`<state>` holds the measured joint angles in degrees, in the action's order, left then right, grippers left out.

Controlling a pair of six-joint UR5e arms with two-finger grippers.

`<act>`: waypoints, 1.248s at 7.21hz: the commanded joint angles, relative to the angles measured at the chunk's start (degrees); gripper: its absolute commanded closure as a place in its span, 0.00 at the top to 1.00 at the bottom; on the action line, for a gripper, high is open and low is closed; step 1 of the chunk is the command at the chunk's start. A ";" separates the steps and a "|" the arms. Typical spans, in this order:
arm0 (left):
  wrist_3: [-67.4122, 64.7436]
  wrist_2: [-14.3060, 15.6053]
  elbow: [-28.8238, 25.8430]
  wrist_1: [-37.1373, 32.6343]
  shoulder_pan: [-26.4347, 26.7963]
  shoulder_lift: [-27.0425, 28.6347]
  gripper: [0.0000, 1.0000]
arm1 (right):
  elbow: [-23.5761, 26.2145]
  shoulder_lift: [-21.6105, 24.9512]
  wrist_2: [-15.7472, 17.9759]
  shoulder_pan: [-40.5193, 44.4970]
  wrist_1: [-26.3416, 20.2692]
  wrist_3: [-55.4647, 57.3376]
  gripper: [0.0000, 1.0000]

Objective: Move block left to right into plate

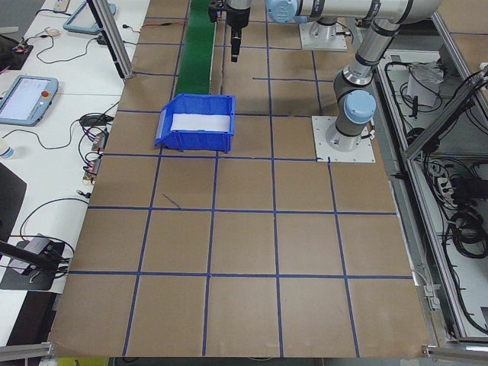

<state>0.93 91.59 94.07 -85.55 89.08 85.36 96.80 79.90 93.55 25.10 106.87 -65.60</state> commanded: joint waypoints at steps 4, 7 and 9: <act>0.04 -2.03 0.06 -0.58 -0.14 -0.20 1.00 | -14.36 8.65 0.14 23.10 -24.05 30.49 0.99; 0.04 -1.33 0.41 -0.67 -0.23 -0.28 1.00 | -13.91 15.37 0.06 37.24 -39.94 46.94 1.00; -0.05 -1.42 0.76 -0.67 -0.14 -0.28 1.00 | -14.71 15.99 -2.04 46.31 -40.42 54.06 1.00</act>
<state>0.90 90.22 94.64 -86.21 88.89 85.08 82.48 95.29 92.79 65.67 67.47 -15.91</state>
